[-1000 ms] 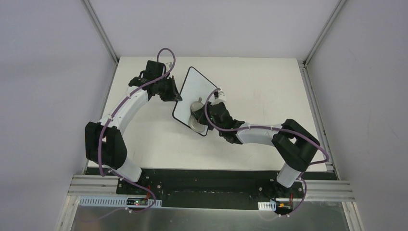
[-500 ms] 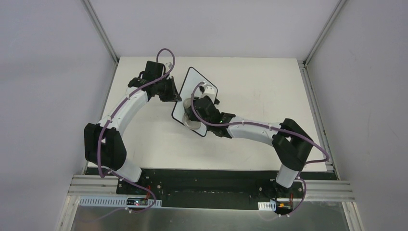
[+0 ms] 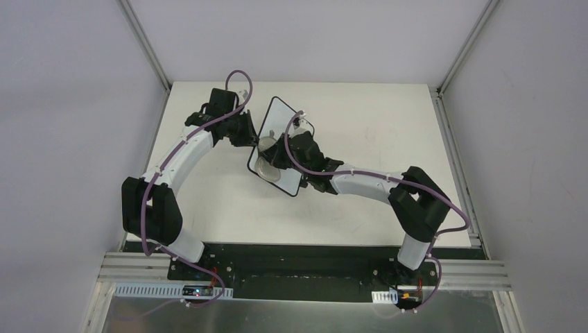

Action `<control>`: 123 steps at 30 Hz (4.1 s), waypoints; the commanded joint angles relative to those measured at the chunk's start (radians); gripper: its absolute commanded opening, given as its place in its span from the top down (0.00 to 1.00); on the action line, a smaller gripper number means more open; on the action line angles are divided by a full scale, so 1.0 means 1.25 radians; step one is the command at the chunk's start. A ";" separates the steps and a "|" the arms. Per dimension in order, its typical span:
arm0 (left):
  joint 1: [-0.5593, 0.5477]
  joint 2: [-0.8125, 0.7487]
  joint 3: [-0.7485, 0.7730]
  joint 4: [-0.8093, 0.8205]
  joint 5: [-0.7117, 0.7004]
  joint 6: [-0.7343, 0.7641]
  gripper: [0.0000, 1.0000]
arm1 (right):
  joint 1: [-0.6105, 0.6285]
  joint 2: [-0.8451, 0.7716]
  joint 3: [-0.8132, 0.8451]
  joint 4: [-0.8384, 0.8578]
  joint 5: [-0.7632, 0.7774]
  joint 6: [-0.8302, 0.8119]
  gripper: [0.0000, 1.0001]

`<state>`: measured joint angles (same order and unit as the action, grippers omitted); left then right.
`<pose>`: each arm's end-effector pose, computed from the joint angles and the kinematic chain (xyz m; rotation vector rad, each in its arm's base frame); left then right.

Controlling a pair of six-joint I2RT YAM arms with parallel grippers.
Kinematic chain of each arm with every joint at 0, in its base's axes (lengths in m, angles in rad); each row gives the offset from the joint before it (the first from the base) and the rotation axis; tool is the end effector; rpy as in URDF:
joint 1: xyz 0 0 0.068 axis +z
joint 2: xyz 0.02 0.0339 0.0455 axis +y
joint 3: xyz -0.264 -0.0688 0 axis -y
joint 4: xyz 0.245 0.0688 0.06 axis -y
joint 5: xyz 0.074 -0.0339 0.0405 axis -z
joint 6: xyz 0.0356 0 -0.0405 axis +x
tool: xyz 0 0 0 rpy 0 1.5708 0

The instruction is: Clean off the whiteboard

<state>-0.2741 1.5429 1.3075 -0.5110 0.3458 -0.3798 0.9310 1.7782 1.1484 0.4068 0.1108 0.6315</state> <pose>0.3277 -0.1047 0.3056 0.0555 2.3749 -0.7244 0.2506 0.3301 0.2518 -0.2013 1.9007 0.9986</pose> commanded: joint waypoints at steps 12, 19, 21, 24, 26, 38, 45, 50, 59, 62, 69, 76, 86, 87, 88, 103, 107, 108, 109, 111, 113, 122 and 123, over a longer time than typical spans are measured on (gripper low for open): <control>-0.032 -0.003 -0.020 -0.102 0.051 -0.023 1.00 | -0.015 0.071 -0.027 -0.042 0.058 0.017 1.00; -0.032 -0.004 -0.021 -0.100 0.052 -0.023 1.00 | 0.068 0.067 0.128 -0.051 0.010 -0.004 1.00; -0.032 -0.005 -0.022 -0.100 0.051 -0.022 1.00 | 0.063 0.058 0.124 -0.031 0.012 -0.003 1.00; -0.032 -0.006 -0.022 -0.101 0.049 -0.020 1.00 | 0.024 0.050 0.100 -0.026 0.012 0.008 1.00; -0.033 -0.006 -0.023 -0.101 0.049 -0.021 1.00 | -0.014 0.048 0.056 -0.004 0.001 0.025 1.00; -0.032 -0.004 -0.026 -0.097 0.044 -0.013 1.00 | -0.130 0.139 -0.055 -0.029 0.022 0.011 1.00; -0.032 -0.003 -0.025 -0.099 0.037 -0.006 1.00 | -0.039 0.139 0.146 -0.083 -0.004 -0.043 1.00; -0.032 -0.001 -0.023 -0.101 0.033 -0.002 1.00 | -0.020 0.122 0.192 -0.021 -0.059 -0.023 1.00; -0.032 -0.003 -0.024 -0.102 0.032 -0.002 1.00 | -0.125 0.147 0.089 0.019 -0.063 -0.008 1.00; -0.032 -0.003 -0.024 -0.104 0.031 -0.001 1.00 | -0.166 0.146 0.004 0.016 -0.025 -0.010 1.00; -0.034 -0.001 -0.024 -0.102 0.038 -0.004 1.00 | -0.159 0.137 -0.025 -0.007 -0.038 0.006 1.00; -0.036 0.000 -0.024 -0.104 0.028 0.003 1.00 | 0.007 0.116 0.203 -0.100 -0.026 -0.075 1.00; -0.038 -0.003 -0.024 -0.104 0.029 0.003 1.00 | -0.041 0.128 0.181 -0.042 -0.065 -0.065 1.00; -0.038 -0.003 -0.023 -0.105 0.028 0.003 1.00 | -0.057 0.137 0.158 -0.033 -0.069 -0.054 1.00; -0.038 -0.003 -0.023 -0.105 0.028 0.004 1.00 | -0.075 0.144 0.134 -0.028 -0.065 -0.049 1.00; -0.039 0.009 -0.020 -0.107 0.031 0.003 1.00 | -0.155 0.205 0.128 -0.104 -0.041 -0.075 1.00; -0.038 0.010 -0.020 -0.108 0.027 0.006 1.00 | -0.059 0.170 0.224 -0.127 -0.030 -0.109 1.00; -0.038 0.010 -0.019 -0.108 0.028 0.006 1.00 | -0.048 0.160 0.233 -0.115 -0.042 -0.106 1.00; -0.038 0.011 -0.019 -0.108 0.028 0.005 1.00 | -0.043 0.153 0.241 -0.098 -0.060 -0.097 1.00; -0.038 0.012 -0.018 -0.109 0.028 0.006 1.00 | -0.041 0.149 0.257 -0.072 -0.076 -0.087 1.00; -0.038 0.014 -0.018 -0.108 0.029 0.006 1.00 | -0.048 0.164 0.289 -0.080 -0.056 -0.098 1.00; -0.042 0.011 -0.019 -0.109 0.026 0.010 1.00 | -0.205 0.352 0.407 -0.134 -0.140 -0.063 1.00; -0.041 0.011 -0.019 -0.109 0.025 0.010 1.00 | -0.219 0.368 0.402 -0.137 -0.140 -0.063 1.00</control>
<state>-0.2756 1.5364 1.3041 -0.5320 0.3241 -0.4011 0.7219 2.1010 1.6241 0.2626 0.0410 0.5190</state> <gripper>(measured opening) 0.041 0.008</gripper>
